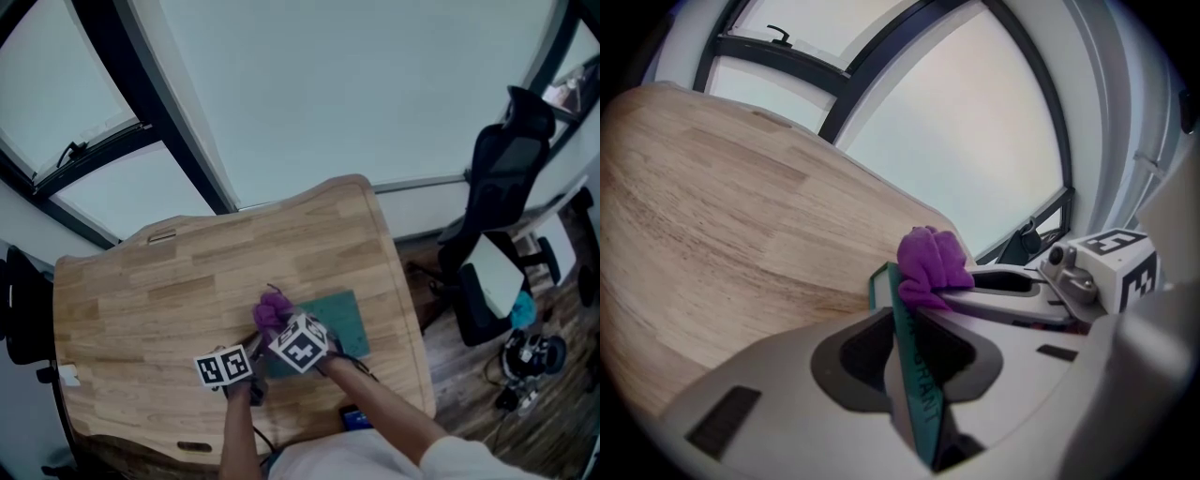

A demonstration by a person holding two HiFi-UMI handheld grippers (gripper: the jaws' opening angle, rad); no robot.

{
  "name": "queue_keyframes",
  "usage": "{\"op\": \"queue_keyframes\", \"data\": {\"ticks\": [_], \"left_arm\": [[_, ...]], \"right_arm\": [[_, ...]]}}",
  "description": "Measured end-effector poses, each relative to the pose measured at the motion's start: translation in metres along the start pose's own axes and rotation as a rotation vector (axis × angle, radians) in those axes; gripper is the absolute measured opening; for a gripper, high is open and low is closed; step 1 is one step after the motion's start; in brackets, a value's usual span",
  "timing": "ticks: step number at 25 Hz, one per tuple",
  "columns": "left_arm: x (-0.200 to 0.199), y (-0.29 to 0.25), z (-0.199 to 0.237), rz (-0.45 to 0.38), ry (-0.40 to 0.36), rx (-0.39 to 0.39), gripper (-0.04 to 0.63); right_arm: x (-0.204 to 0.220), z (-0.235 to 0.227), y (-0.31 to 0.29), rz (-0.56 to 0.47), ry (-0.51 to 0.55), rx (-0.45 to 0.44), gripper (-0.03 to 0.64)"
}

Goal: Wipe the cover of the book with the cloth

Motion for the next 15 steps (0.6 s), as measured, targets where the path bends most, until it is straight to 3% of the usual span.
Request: {"op": "queue_keyframes", "data": {"ticks": [15], "left_arm": [[-0.0001, -0.0009, -0.0004, -0.011, -0.047, -0.016, 0.075]], "right_arm": [[0.0008, -0.0016, 0.0039, 0.000, -0.004, 0.021, 0.087]]}}
Point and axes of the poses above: the fingertips, and each gripper's own axes: y backward along the fingers, z to its left, x out of its underside, the point moved 5 cm from there along y, backward along the fingers, and after that the axes turned 3 degrees about -x, right-handed, at the moved point
